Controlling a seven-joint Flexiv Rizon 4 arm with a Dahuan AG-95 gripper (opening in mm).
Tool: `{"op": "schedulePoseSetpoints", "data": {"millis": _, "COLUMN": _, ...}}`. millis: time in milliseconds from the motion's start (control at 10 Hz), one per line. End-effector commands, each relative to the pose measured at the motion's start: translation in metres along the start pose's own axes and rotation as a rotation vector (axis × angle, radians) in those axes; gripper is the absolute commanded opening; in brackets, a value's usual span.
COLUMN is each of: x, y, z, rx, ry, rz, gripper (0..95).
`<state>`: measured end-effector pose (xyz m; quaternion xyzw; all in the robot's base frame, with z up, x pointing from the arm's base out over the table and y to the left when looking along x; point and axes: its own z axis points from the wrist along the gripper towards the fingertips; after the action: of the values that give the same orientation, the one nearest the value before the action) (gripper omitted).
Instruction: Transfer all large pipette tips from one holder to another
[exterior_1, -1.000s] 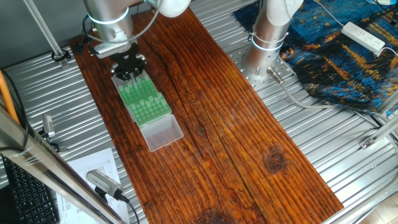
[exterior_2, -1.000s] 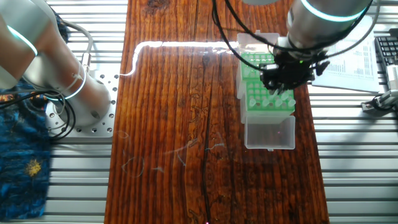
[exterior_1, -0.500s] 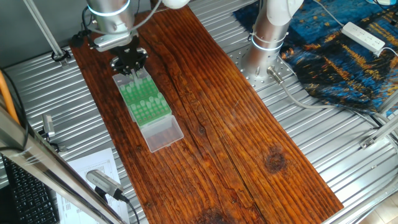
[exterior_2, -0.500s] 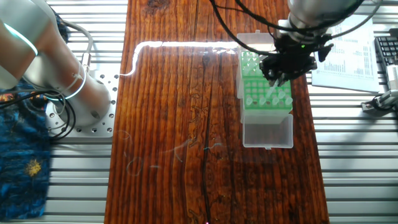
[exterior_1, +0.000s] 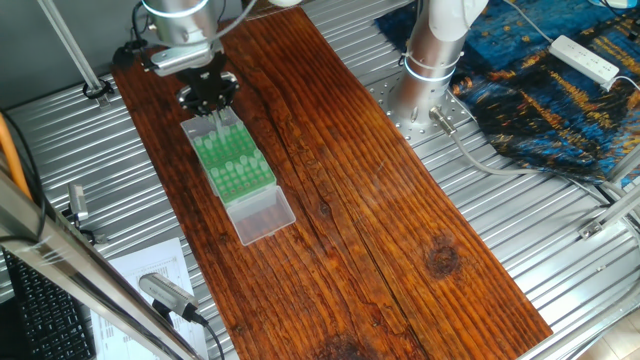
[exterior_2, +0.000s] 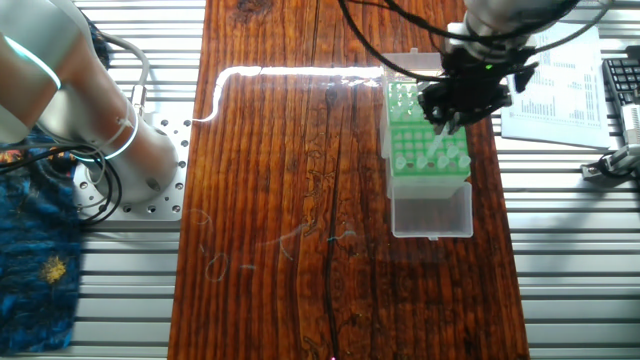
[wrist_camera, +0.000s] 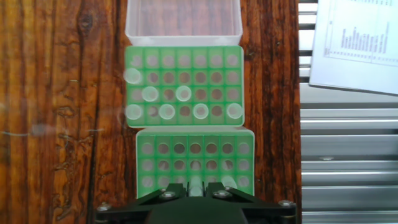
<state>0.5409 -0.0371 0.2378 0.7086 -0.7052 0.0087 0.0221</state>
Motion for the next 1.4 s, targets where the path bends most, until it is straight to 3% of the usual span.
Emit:
{"op": "schedulePoseSetpoints", "data": {"millis": 100, "x": 0.001, "y": 0.001, "z": -0.004, "rx": -0.001, "ry": -0.001, "rz": 0.001, "gripper": 0.0}}
{"op": "schedulePoseSetpoints", "data": {"millis": 900, "x": -0.003, "y": 0.001, "z": -0.045, "rx": -0.01, "ry": 0.023, "rz": 0.019, "gripper": 0.0}}
{"op": "schedulePoseSetpoints", "data": {"millis": 1400, "x": -0.013, "y": -0.007, "z": -0.069, "rx": -0.025, "ry": 0.021, "rz": 0.094, "gripper": 0.0}}
